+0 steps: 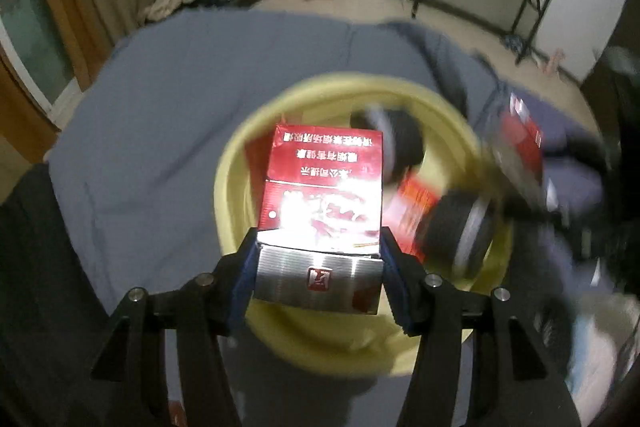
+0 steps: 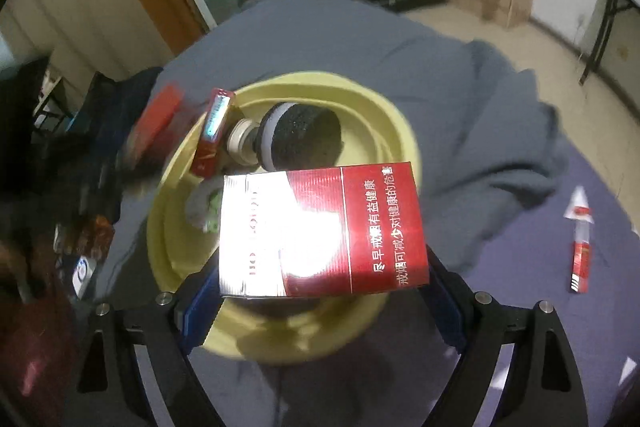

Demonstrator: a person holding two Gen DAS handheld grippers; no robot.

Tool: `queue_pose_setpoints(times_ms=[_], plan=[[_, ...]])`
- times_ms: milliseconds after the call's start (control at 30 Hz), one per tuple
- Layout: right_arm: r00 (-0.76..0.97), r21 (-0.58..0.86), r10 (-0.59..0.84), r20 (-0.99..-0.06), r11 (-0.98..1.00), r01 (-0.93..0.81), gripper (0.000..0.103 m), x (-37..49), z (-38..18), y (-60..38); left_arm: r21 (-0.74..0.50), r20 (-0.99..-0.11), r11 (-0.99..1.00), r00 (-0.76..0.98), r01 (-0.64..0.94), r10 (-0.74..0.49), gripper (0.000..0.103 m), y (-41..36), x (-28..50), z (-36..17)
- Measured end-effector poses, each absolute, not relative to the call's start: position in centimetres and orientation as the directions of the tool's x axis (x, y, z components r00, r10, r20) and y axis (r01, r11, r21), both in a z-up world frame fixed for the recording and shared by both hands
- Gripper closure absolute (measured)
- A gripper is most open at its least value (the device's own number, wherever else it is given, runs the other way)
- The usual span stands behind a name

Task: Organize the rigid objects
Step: 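Drop both red boxes into the yellow basin with both tools, then grasp the dark Huangshan box with the right tool while the left tool grasps the red lighter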

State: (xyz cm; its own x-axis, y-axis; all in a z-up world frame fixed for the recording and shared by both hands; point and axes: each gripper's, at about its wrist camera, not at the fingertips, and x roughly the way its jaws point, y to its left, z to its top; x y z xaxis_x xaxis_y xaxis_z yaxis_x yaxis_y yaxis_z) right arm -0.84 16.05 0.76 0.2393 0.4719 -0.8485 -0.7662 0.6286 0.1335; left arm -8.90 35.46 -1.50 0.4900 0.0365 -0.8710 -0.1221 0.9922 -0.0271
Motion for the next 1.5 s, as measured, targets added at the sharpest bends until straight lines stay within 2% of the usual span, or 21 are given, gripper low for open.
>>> queue_pose_setpoints(times_ms=[133, 367, 433, 500, 533, 567, 600, 700, 833, 967, 1033, 1100, 1200, 1300, 1433, 1500], plan=[[0.238, 0.094, 0.422, -0.875, 0.629, -0.771, 0.014, 0.5, -0.5, 19.3, -0.008, -0.899, 0.996, 0.437, -0.089, 0.031, 0.045, 36.0, -9.1, -4.9], [0.228, 0.042, 0.35, -0.908, 0.619, -0.784, 0.014, 0.8, -2.6, 23.2, -0.035, -0.899, 0.993, 0.437, -0.109, 0.016, 0.043, 37.0, -7.9, -6.1], [0.221, 0.054, 0.362, -0.906, 0.616, -0.786, 0.013, 0.5, -2.8, 23.3, -0.038, -0.896, 0.994, 0.445, -0.107, 0.014, 0.031, 36.5, -7.8, -6.2], [0.225, 0.06, 0.377, -0.899, 0.614, -0.787, 0.005, 0.1, -2.1, 23.0, -0.073, -0.891, 0.99, 0.454, -0.121, -0.011, 0.016, 36.8, -8.3, -5.9], [0.229, 0.07, 0.394, -0.89, 0.616, -0.785, 0.001, 0.1, -1.4, 22.3, -0.118, -0.876, 0.985, 0.48, -0.124, -0.044, 0.012, 36.8, -8.7, -5.1], [0.236, 0.09, 0.425, -0.874, 0.619, -0.78, 0.0, 0.0, -0.5, 21.5, -0.141, -0.863, 0.983, 0.5, -0.116, -0.065, 0.003, 37.0, -9.1, -4.6], [0.247, 0.108, 0.451, -0.858, 0.627, -0.772, 0.0, 0.2, 0.3, 20.1, -0.155, -0.84, 0.983, 0.536, -0.095, -0.081, 0.0, 36.6, -9.4, -3.2], [0.305, 0.17, 0.512, -0.803, 0.688, -0.706, 0.0, 1.3, 3.0, 15.2, -0.141, -0.803, 0.988, 0.592, -0.067, -0.075, 0.0, 35.2, -8.7, -0.1], [0.414, 0.146, 0.446, -0.794, 0.8, -0.582, 0.0, 3.8, 4.3, 7.3, -0.166, -0.781, 0.986, 0.615, -0.035, -0.11, 0.0, 31.6, -5.5, 3.0], [0.561, 0.092, 0.293, -0.774, 0.929, -0.359, 0.0, 5.8, 4.0, -4.0, -0.212, -0.756, 0.977, 0.632, 0.008, -0.169, 0.0, 25.2, -0.6, 4.4], [0.666, 0.045, 0.148, -0.731, 0.984, -0.17, 0.0, 5.5, 3.4, -11.7, -0.21, -0.749, 0.977, 0.634, 0.048, -0.192, 0.0, 21.3, 1.7, 4.3], [0.676, 0.047, 0.059, -0.734, 0.998, -0.037, 0.0, 5.1, 2.2, -16.7, -0.211, -0.75, 0.971, 0.618, 0.113, -0.235, 0.0, 17.1, 3.9, 3.5], [0.6, 0.093, -0.009, -0.8, 0.986, 0.138, 0.0, 4.9, -1.3, -23.3, -0.2, -0.765, 0.97, 0.596, 0.137, -0.242, 0.0, 12.3, 6.2, 2.1], [0.56, 0.095, -0.015, -0.828, 0.981, 0.167, 0.0, 4.8, -3.4, -24.8, -0.133, -0.787, 0.98, 0.586, 0.147, -0.194, 0.0, 7.3, 8.6, -0.5], [0.563, 0.127, 0.015, -0.827, 0.979, 0.161, 0.0, 5.2, -4.5, -25.2, -0.17, -0.8, 0.983, 0.573, 0.07, -0.179, 0.001, 4.5, 11.2, -3.6], [0.558, 0.147, 0.035, -0.829, 0.977, 0.157, 0.0, 5.6, -4.5, -25.6, -0.149, -0.811, 0.988, 0.567, 0.033, -0.141, 0.007, 3.7, 12.4, -5.4]])
